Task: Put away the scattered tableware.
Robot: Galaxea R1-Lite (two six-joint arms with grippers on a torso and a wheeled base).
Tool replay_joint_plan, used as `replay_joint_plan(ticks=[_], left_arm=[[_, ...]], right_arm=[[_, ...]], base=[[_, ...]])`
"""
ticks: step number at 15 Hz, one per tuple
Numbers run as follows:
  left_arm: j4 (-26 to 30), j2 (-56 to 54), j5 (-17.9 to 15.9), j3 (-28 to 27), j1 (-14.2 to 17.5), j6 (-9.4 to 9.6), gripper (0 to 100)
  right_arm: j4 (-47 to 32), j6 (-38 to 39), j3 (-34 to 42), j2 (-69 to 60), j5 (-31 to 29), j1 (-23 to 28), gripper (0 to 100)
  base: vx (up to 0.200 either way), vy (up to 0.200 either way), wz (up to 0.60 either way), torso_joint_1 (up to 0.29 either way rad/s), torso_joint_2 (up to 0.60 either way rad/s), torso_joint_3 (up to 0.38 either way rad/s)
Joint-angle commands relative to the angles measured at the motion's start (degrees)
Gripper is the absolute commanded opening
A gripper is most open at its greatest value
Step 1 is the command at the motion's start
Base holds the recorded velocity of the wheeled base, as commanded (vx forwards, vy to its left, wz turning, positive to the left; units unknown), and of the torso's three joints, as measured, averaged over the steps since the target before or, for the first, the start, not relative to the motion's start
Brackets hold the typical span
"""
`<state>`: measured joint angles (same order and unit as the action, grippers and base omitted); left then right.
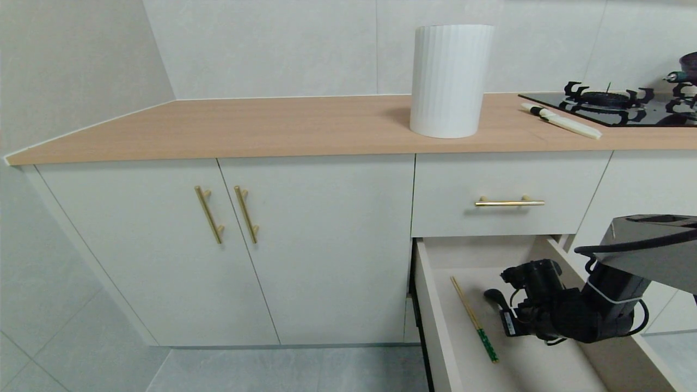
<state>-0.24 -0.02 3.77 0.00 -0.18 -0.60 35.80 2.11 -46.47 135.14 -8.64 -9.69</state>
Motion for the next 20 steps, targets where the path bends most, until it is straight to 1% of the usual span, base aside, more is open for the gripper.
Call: replay_joint_plan(ticks=[1, 2, 3, 10, 12, 13, 14, 16, 18, 19, 20], left_arm=[[-0.02, 0.02, 0.1, 0.0, 0.01, -0.02, 100], [-0.02, 0.02, 0.01, 0.0, 0.01, -0.02, 100], [-0.02, 0.02, 0.01, 0.0, 0.01, -0.02, 100], [-0.02, 0.02, 0.01, 0.0, 0.01, -0.02, 100], [-0.02, 0.02, 0.01, 0.0, 0.01, -0.02, 100], [-0.02, 0.02, 0.01, 0.0, 0.01, -0.02, 100], [-0.02, 0.02, 0.01, 0.0, 0.01, -0.02, 100], [-0.02, 0.02, 0.1, 0.0, 0.01, -0.02, 100], [-0.02, 0.02, 0.01, 0.0, 0.01, -0.02, 100], [-0.02, 0.02, 0.01, 0.0, 0.01, -0.02, 100], [-0.02, 0.02, 0.01, 0.0, 0.01, -0.02, 100]], right_arm=[[0.06, 0.0, -0.02, 0.12, -0.06, 0.02, 0], [0.06, 0.0, -0.02, 0.12, -0.06, 0.02, 0], [0.06, 0.0, -0.02, 0.03, -0.06, 0.02, 100], [0.06, 0.0, 0.24, -0.94, -0.06, 0.02, 100], [-1.35, 0.09, 1.91, -7.18, 0.03, 0.02, 100], [-2.41, 0.0, 4.02, -12.27, 0.12, 0.02, 100], [-4.6, 0.0, 5.34, -17.9, 0.38, 0.02, 100], [-11.46, 0.26, 7.62, -29.76, 1.26, -0.06, 100], [-18.93, 1.93, 11.05, -41.54, 4.78, -0.33, 100], [-21.83, 1.93, 12.19, -45.58, 5.65, -0.42, 100], [-26.4, 1.93, 12.98, -51.03, 6.53, -0.33, 100]], base=[[0.0, 0.0, 0.0, 0.0, 0.0, 0.0], [0.0, 0.0, 0.0, 0.0, 0.0, 0.0], [0.0, 0.0, 0.0, 0.0, 0.0, 0.0], [0.0, 0.0, 0.0, 0.0, 0.0, 0.0], [0.0, 0.0, 0.0, 0.0, 0.0, 0.0], [0.0, 0.0, 0.0, 0.0, 0.0, 0.0], [0.0, 0.0, 0.0, 0.0, 0.0, 0.0], [0.0, 0.0, 0.0, 0.0, 0.0, 0.0], [0.0, 0.0, 0.0, 0.0, 0.0, 0.0], [0.0, 0.0, 0.0, 0.0, 0.0, 0.0], [0.0, 0.0, 0.0, 0.0, 0.0, 0.0]])
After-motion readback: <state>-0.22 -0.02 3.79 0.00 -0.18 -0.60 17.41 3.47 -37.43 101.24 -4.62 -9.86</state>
